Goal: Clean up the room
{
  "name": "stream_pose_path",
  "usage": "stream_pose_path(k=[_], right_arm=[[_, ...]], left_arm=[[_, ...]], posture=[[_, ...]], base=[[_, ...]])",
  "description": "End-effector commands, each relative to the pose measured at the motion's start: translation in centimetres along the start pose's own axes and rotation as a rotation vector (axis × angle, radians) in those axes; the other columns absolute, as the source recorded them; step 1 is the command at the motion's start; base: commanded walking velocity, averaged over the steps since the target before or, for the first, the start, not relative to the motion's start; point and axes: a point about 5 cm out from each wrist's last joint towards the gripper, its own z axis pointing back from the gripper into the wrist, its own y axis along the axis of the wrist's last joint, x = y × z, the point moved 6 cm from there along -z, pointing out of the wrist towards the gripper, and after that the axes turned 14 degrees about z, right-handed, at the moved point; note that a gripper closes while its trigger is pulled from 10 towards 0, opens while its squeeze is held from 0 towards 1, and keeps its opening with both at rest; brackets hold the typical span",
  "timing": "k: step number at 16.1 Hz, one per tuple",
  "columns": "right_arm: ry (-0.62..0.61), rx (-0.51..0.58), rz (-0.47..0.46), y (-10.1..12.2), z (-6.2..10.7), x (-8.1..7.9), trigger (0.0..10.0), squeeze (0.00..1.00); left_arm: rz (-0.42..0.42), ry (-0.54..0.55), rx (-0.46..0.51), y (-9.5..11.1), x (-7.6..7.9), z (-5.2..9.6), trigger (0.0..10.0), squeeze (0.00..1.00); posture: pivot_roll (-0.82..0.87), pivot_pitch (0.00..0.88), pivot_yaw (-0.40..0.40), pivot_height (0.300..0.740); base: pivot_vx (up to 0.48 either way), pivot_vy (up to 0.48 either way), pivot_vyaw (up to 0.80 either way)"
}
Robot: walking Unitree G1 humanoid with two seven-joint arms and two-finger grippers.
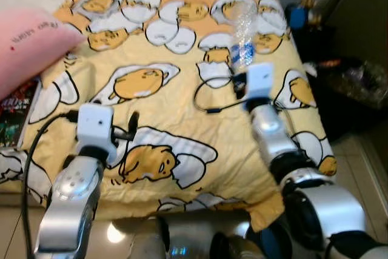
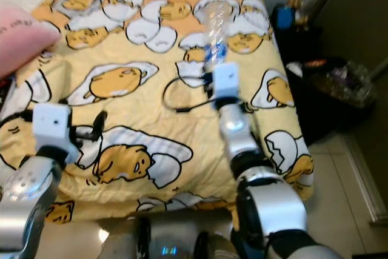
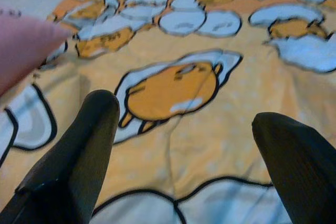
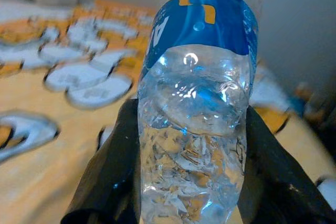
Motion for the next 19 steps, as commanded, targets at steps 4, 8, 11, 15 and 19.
stream_pose_path(k=[4,8,11,15,19], right_arm=[[-0.311,0.057,0.111,0.2,1.9,10.3,0.0,0.00],[-0.344,-0.028,0.140,-3.5,5.4,11.0,0.0,0.00],[-0.271,-0.122,0.051,-7.0,8.7,7.3,0.0,0.00],[-0.107,-0.316,0.048,-11.8,15.0,2.3,0.0,0.00],[-0.155,-0.243,0.054,-9.4,12.1,3.9,0.0,0.00]], left_arm=[[0.048,-0.097,0.023,-0.3,2.9,-3.8,10.0,0.00],[0.033,-0.170,0.016,-0.8,4.9,-5.9,10.0,0.00],[0.078,-0.187,0.054,-0.5,5.7,-6.3,10.0,0.00],[0.054,-0.167,0.018,-2.6,4.6,-4.5,10.0,0.00],[0.058,-0.191,0.005,-3.4,5.2,-4.4,10.0,0.00]], posture=[[0.05,0.000,-0.021,0.740],[-0.04,0.000,0.005,0.740],[-0.07,0.000,0.000,0.740],[-0.04,0.000,-0.021,0.740],[-0.05,0.000,-0.006,0.740]], base=[[0.000,0.000,0.00],[0.000,0.000,0.00],[0.000,0.000,0.00],[0.000,0.000,0.00],[0.000,0.112,-0.20]])
